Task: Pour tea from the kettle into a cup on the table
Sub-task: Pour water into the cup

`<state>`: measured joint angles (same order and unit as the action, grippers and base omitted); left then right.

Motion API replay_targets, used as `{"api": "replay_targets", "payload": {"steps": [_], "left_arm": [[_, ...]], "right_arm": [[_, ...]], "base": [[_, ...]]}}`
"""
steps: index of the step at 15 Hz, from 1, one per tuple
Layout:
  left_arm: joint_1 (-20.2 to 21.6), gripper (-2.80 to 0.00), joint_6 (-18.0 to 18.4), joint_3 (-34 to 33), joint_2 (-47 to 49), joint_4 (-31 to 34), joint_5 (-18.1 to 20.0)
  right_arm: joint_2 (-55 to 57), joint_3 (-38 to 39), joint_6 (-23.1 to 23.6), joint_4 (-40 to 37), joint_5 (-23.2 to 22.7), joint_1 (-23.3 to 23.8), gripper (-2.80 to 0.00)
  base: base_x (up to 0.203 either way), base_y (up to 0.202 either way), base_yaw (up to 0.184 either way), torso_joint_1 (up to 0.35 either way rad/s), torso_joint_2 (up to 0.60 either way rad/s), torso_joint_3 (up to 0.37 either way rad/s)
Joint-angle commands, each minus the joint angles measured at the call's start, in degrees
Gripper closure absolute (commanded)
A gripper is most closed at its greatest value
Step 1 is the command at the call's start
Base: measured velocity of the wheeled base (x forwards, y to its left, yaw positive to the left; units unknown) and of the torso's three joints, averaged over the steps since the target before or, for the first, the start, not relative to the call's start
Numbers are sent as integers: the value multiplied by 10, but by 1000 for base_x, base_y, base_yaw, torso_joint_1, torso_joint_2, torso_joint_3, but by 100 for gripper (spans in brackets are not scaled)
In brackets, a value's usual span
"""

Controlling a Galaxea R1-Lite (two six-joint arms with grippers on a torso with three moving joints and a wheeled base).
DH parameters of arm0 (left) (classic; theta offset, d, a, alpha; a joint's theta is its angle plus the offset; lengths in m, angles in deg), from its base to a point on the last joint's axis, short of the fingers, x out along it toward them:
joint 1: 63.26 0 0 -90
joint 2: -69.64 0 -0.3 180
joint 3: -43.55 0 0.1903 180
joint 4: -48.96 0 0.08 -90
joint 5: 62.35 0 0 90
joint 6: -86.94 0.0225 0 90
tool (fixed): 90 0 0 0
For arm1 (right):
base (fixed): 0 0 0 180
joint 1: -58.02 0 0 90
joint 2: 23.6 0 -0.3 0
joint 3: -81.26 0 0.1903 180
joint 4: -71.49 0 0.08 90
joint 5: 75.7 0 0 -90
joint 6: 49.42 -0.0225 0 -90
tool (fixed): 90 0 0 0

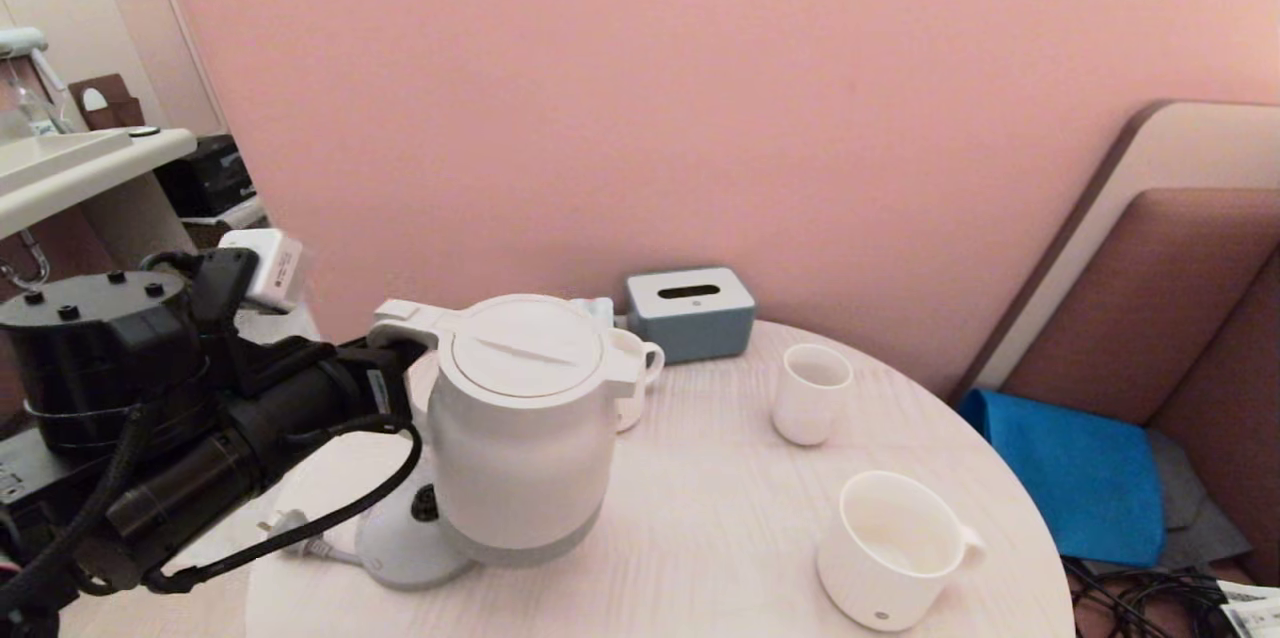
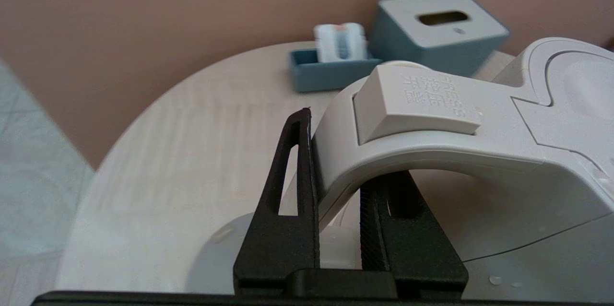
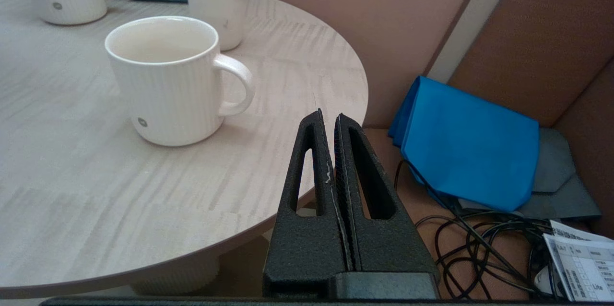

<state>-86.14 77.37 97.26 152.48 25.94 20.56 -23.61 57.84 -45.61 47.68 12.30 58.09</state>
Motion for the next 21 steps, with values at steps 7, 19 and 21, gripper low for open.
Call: {"api": "replay_targets", "payload": {"steps": [7, 19, 21], "left_arm": [[-103, 0, 27, 82, 46, 24, -72], [-223, 0, 44, 204, 143, 74, -155], [-244, 0, 44, 220, 152, 77, -158]], "right_arm": [[0, 0, 1, 0, 0, 0, 0], [0, 0, 1, 0, 0, 0, 0], [0, 0, 0, 0, 0, 0, 0]], "base": [[0, 0, 0, 0, 0, 0], [0, 0, 0, 0, 0, 0], [0, 0, 0, 0, 0, 0]]}}
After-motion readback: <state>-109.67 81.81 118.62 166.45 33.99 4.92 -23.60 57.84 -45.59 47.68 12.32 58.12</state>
